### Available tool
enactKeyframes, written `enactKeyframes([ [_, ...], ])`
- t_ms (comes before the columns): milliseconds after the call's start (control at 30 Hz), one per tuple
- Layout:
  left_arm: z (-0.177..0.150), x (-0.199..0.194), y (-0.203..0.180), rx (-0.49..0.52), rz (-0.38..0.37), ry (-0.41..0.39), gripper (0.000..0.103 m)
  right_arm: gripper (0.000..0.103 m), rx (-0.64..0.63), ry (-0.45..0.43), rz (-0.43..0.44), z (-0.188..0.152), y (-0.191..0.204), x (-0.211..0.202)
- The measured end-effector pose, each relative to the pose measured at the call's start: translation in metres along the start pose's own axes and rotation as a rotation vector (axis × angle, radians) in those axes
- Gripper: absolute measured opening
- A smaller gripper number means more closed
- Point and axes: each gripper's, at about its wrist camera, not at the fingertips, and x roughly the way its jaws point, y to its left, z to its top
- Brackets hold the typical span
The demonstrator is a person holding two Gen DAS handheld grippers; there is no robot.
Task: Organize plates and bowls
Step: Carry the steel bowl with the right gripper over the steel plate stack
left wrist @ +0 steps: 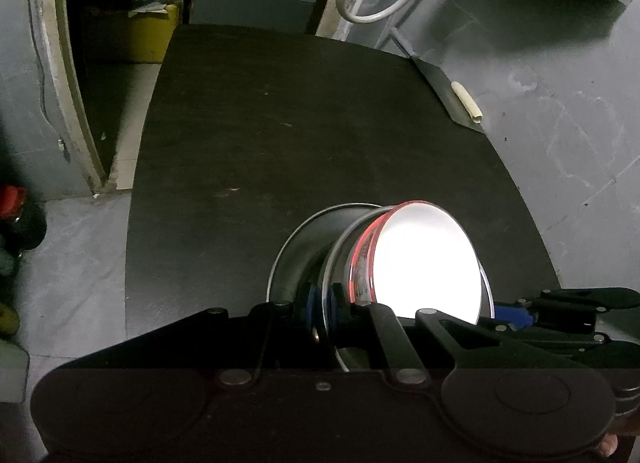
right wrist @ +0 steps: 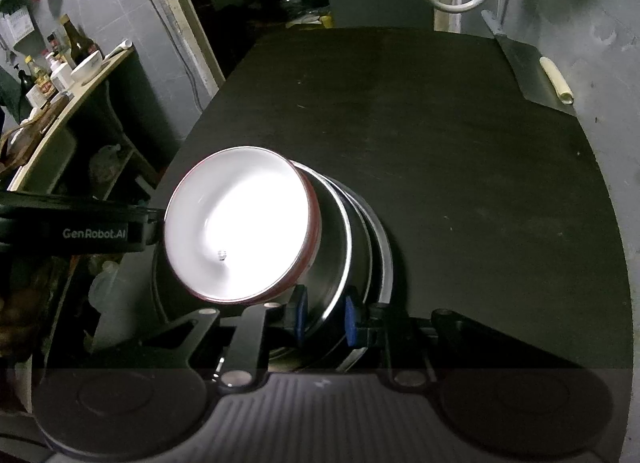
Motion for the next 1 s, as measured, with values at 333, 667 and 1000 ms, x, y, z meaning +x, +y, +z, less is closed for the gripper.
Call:
enactKeyframes([
  [333,-0.002,0.000,-0.006,0.006,0.035,0.003,0.015,0.022,-0.001,-0.013,-0.015,-0.004,0.000,-0.004],
  [667,-0.007,-0.008,-0.008,-0.011,0.083,-0.020,0.025,0.023,0.019,-0.027,-0.023,-0.009,-0.002,-0.006],
  [1000,-0.012,-0.027,-0.016,-0.026,0.248,-0.078,0.072,0.026,0.064,-0.056,-0.004,-0.014,-0.010,-0.008],
])
